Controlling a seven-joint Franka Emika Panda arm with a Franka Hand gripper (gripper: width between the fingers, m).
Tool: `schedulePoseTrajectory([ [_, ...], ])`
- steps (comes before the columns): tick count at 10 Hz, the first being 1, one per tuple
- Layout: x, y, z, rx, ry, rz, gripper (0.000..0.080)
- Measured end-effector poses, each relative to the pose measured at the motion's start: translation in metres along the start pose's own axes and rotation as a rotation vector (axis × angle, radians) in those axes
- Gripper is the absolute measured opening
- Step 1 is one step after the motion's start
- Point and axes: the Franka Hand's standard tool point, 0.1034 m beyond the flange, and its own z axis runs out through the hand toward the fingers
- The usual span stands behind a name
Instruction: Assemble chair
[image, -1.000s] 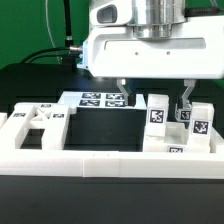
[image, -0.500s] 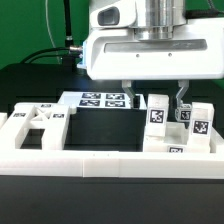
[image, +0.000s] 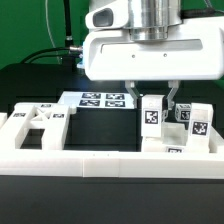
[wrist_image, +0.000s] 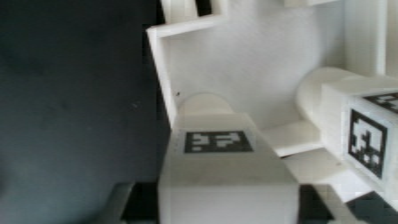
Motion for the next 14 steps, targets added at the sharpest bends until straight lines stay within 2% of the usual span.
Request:
schedulePoseTrajectory([
  [2,0.0027,-0.0038,0.0006,0.04,0.045,0.252,0.0285],
  [7,0.0024,-0.0045,0.0005,0.053,0.033,0.576,0.0287],
  [11,0.0017,-0.0077,0.0017,0.1,-0.003,1.061,0.0287],
  [14,0.0012,-0.0075,0.002,0.095,-0.004,1.037,0.0296],
])
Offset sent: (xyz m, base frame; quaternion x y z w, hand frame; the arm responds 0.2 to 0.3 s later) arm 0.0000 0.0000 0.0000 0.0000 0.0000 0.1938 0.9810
